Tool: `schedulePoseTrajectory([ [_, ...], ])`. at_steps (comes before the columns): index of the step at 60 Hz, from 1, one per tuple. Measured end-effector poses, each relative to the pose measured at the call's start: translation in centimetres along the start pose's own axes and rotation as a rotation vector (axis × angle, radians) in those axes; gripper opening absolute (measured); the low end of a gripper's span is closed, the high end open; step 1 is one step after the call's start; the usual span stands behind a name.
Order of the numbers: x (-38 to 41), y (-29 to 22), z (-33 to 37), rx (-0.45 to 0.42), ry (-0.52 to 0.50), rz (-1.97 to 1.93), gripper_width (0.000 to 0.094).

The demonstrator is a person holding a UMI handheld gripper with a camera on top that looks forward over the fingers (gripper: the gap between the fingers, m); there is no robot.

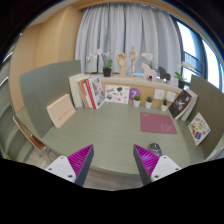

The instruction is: Arrange mouse

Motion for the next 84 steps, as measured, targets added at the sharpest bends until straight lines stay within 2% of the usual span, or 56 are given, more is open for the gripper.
schedulePoseTrajectory([
  [13, -8.4, 7.0, -3.6, 0.171, 0.123, -0.075, 0.0810],
  [24, -14.6, 10.0, -7.5, 0.245, 0.132, -0.122, 0.0795],
  [47, -18.5, 6.4, -16.8, 0.281, 0.078, -0.130, 0.0791],
  [52, -19.0, 5.7, -17.5, 0.278, 0.082, -0.136, 0.0733],
  [58, -19.6, 5.6, -17.7, 0.283, 0.098, -0.152, 0.0514],
  [60, -19.6, 5.7, -17.7, 0.287, 0.097, -0.158, 0.0507],
  [69, -19.6, 5.6, -17.7, 0.319, 0.099, -0.155, 0.0350],
  [79, -19.1, 5.0, -17.2, 0.345, 0.044, -0.135, 0.0348],
  [84, -19.3, 1.1, -15.4, 0.294, 0.027, -0.137, 0.0347],
])
Point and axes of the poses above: the point between the fingertips, and its own axes, seen from behind it with the camera up: x to the left, y down, z backward, against the way the camera looks, the point moved 5 cm from there along z, backward, against the way the camera looks, and after that the axes turned 12 degrees about x, right-handed, at the moved point
